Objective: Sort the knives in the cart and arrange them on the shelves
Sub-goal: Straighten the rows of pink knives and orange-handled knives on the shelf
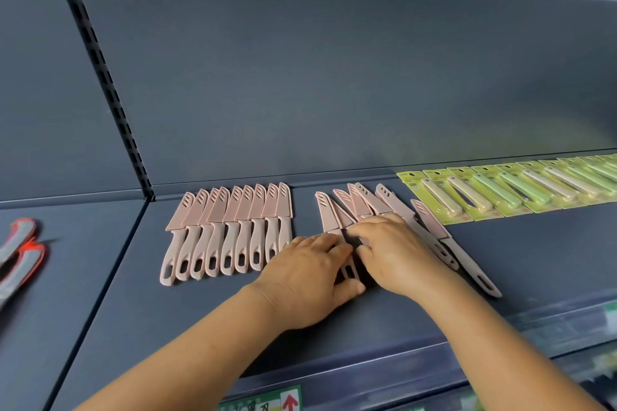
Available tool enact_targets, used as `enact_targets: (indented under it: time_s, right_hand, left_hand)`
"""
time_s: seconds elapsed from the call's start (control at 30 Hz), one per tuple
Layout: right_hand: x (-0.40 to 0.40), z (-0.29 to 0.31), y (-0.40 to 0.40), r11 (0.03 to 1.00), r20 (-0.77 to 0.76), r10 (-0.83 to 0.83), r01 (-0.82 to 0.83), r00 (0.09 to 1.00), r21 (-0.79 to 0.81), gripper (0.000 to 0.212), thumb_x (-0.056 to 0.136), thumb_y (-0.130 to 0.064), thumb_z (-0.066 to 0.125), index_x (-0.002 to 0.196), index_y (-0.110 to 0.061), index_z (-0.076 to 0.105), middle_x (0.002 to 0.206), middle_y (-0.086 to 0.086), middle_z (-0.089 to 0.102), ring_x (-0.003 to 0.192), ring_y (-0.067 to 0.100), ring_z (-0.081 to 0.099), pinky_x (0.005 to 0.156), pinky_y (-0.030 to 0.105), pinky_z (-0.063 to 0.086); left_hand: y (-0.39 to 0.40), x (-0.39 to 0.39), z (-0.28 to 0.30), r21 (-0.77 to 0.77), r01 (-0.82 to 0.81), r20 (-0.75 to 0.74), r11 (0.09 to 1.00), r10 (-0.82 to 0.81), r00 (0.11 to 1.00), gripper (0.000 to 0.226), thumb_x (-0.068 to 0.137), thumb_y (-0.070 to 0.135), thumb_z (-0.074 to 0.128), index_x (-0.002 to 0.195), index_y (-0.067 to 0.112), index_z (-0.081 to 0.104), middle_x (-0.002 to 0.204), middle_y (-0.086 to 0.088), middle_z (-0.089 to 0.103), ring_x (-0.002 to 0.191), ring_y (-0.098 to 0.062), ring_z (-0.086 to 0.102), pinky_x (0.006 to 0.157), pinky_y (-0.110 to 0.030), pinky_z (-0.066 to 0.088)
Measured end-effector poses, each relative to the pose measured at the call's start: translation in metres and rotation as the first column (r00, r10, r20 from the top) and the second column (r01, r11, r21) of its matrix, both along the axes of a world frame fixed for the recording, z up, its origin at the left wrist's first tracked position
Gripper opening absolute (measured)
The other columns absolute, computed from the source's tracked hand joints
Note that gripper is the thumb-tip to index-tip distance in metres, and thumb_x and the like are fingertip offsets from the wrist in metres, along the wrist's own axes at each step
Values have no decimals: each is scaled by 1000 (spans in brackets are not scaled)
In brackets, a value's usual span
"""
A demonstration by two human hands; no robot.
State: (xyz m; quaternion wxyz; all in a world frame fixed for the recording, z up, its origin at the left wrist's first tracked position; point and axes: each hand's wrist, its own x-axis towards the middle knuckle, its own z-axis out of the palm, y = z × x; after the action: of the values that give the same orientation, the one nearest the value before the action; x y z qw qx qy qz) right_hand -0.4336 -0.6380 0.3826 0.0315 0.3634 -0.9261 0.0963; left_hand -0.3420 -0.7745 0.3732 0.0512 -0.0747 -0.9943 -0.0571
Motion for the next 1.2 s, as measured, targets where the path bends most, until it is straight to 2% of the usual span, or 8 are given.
enact_targets:
  time_s: [0.23, 0.4, 0.57, 0.8, 0.87, 0.93, 1.0, 1.2]
  right_hand:
    - [3, 3, -7, 993, -18, -80, 82, 997, 90, 38, 94, -28, 48, 132, -27, 51, 135, -3, 51, 124, 23, 38, 103, 34, 36]
    - [14, 7, -26, 991, 20, -112, 113, 994, -68, 24, 95, -32, 44, 109, -22, 61, 111, 2, 59, 105, 24, 51, 71, 28, 37]
    - [25, 0, -43, 998, 103, -65, 65, 993, 1, 33, 91, -35, 54, 120, -20, 59, 117, 4, 54, 111, 26, 49, 87, 32, 44]
    - [25, 3, -67, 980, 112, -195, 198, 974, -18, 36, 92, -18, 50, 127, -19, 56, 127, 6, 51, 110, 28, 54, 79, 30, 44]
    - [27, 7, -72, 977, 146, -205, 212, 968, -35, 29, 91, -18, 50, 118, -16, 60, 121, 8, 53, 103, 29, 55, 76, 31, 44]
    - [28, 9, -78, 975, 150, -208, 217, 967, -42, 8, 89, -18, 49, 86, -16, 57, 104, 8, 53, 85, 27, 50, 64, 28, 38]
    - [30, 9, -83, 975, 158, -204, 215, 966, -50, 26, 88, -18, 48, 65, -20, 37, 89, 5, 47, 75, 26, 42, 50, 27, 27]
    - [34, 12, -89, 979, 195, -176, 193, 965, -70, 17, 93, -21, 44, 77, -16, 46, 94, 7, 52, 77, 26, 44, 58, 27, 32]
  left_hand:
    - [-6, -2, 3, -72, -73, -7, 995, 73, 997, 48, 99, 40, 32, 143, 18, 34, 146, -1, 37, 132, -21, 36, 112, -31, 21]
    - [-12, -1, 3, -30, -90, -36, 996, 88, 995, 47, 98, 32, 36, 143, 17, 32, 146, -1, 36, 134, -21, 34, 113, -31, 20]
    - [-41, 10, 7, -51, -138, -26, 989, 137, 990, 53, 98, 40, 35, 145, 17, 29, 153, -2, 26, 139, -20, 25, 114, -30, 13]
    - [-64, 18, 5, -26, -53, 59, 998, 55, 997, 56, 97, 45, 39, 147, 20, 29, 154, 4, 22, 137, -16, 25, 106, -21, 10]
    - [-64, 18, 3, -11, -59, 48, 998, 59, 997, 54, 98, 42, 39, 145, 19, 32, 153, 3, 25, 136, -17, 28, 105, -21, 14]
    - [-63, 16, 2, 7, -65, 40, 998, 65, 997, 48, 97, 41, 40, 140, 18, 39, 148, 2, 31, 131, -19, 35, 105, -24, 21]
    - [-62, 15, 2, 27, -71, 23, 997, 71, 997, 42, 97, 40, 40, 132, 17, 45, 141, 2, 38, 124, -19, 40, 102, -26, 26]
    - [-62, 15, 0, 58, -66, -22, 996, 68, 997, 44, 96, 41, 41, 133, 16, 43, 143, 2, 37, 128, -18, 37, 105, -24, 22]
